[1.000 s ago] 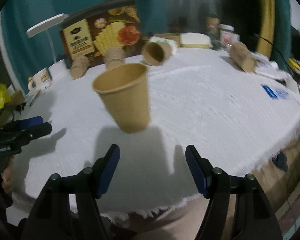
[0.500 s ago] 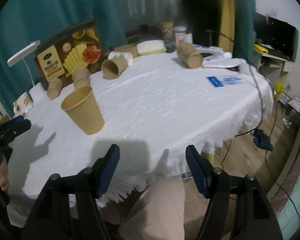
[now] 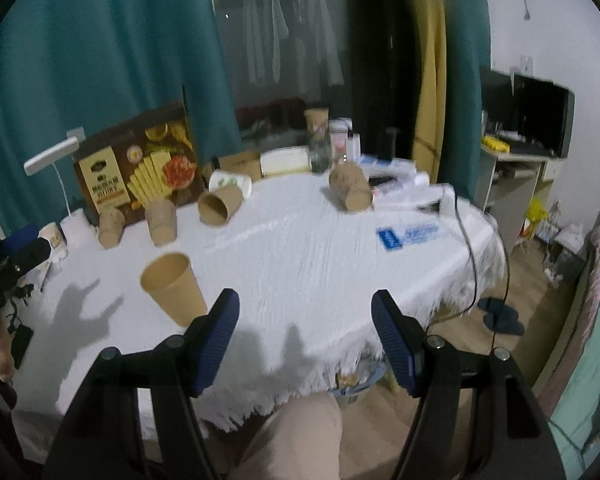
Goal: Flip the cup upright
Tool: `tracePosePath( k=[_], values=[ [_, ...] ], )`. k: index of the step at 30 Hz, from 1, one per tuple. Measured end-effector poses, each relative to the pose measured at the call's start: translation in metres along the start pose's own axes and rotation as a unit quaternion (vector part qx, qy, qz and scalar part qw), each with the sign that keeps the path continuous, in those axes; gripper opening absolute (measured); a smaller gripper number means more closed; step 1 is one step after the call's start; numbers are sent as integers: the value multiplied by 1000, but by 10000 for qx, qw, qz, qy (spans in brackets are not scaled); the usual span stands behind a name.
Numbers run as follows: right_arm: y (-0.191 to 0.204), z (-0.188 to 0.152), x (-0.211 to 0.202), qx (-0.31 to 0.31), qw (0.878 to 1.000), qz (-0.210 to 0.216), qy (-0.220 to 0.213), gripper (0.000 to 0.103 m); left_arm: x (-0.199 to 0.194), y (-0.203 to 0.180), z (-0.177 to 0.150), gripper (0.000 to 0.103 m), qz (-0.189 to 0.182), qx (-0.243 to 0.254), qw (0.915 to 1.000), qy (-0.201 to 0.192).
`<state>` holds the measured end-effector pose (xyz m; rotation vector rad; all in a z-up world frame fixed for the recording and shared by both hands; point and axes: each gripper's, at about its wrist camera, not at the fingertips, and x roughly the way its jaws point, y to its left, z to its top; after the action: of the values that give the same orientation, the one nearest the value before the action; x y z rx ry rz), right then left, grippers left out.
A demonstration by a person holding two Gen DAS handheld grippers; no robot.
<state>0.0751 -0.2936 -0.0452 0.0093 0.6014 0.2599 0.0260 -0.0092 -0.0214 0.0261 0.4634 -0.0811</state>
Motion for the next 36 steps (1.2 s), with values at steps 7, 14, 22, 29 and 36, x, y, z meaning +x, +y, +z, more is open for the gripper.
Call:
tracePosePath(
  k=[7,14,22,29,36],
  values=[
    [9,29,-39,-155,9989,-16,-447,67,-27,-4,24,92,-160,64,9991,-394],
    [25,49,-78,-317,9956,8,-884,73,-55,3,52,93,-41,2,9974,-716],
    [42,72,-128,-485,9876,-10,-1492,85,-95,17,72,103,-64,-149,9913,-1304],
    [57,84,-161,-525,9803,66,-1904,87,-121,18,81,103,-226,-156,9858,-1657],
    [73,88,-181,-531,9724,262,-2257,95,-137,21,83,103,-124,-115,9824,-1860]
  ],
)
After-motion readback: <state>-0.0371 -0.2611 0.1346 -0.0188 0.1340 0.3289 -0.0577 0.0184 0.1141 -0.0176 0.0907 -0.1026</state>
